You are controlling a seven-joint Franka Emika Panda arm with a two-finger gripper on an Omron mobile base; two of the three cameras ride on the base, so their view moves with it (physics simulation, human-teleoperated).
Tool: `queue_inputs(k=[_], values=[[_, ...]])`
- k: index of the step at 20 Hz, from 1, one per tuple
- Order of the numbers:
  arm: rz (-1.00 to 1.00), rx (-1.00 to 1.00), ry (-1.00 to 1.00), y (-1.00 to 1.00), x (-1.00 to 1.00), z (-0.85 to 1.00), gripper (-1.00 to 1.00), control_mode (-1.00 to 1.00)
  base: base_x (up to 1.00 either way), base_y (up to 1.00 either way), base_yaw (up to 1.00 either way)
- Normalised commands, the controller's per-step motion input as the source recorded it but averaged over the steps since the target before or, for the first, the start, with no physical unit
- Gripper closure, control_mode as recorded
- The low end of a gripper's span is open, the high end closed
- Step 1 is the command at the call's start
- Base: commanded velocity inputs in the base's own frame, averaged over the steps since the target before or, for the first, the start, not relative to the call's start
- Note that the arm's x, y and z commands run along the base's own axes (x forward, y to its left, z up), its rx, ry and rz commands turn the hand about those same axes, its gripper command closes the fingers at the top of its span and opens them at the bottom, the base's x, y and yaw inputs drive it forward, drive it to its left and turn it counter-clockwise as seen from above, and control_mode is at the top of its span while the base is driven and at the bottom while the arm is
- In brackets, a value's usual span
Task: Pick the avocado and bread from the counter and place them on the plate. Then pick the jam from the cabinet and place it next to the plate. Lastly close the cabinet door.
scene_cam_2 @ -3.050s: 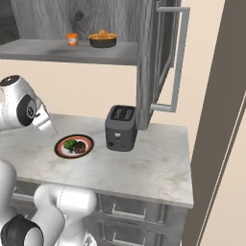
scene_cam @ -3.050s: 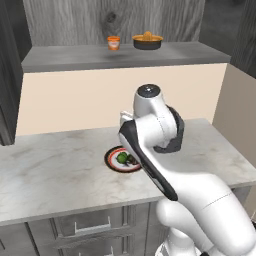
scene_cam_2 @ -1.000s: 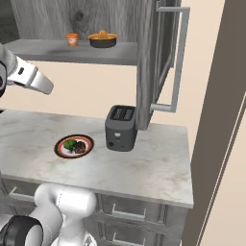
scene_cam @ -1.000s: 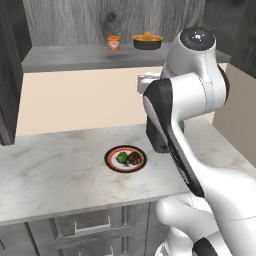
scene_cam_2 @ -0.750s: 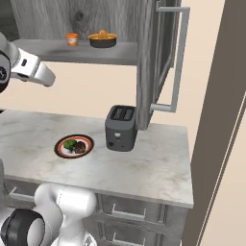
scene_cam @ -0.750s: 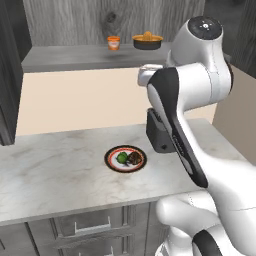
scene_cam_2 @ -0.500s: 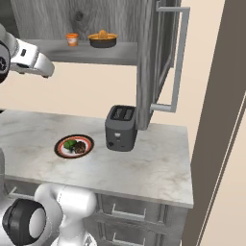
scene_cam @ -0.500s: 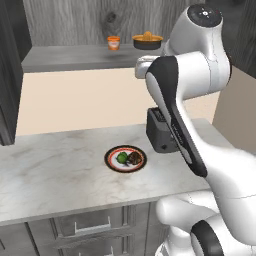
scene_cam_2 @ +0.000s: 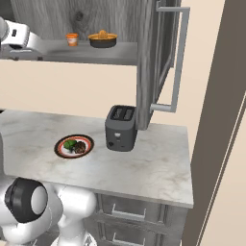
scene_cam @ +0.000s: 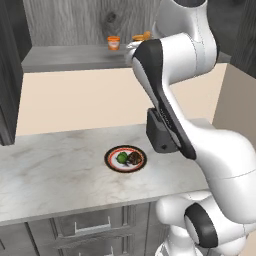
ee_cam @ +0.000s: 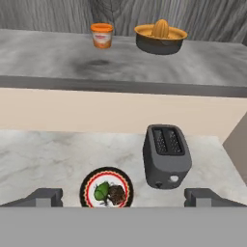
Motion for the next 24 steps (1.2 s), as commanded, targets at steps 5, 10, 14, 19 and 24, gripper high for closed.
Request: queue_inputs(k=[5,10,14,19,24], values=[[0.00,-0.01,-0.10,0.02,0.27,0.01,-1.00,-1.00,0.00,0.00,0.00],[0.00,0.00,-0.02,0.00,0.29,0.00,-1.00,-1.00,0.00,0.00,0.00],[0.00,0.00,0.00,0.00,0.33,0.00,-1.00,-1.00,0.00,0.00,0.00],[0.00,0.00,0.00,0.00,0.37,0.00,-1.00,-1.00,0.00,0.00,0.00],[0.00,0.00,0.00,0.00,0.33,-0.02,-1.00,-1.00,0.00,0.00,0.00]])
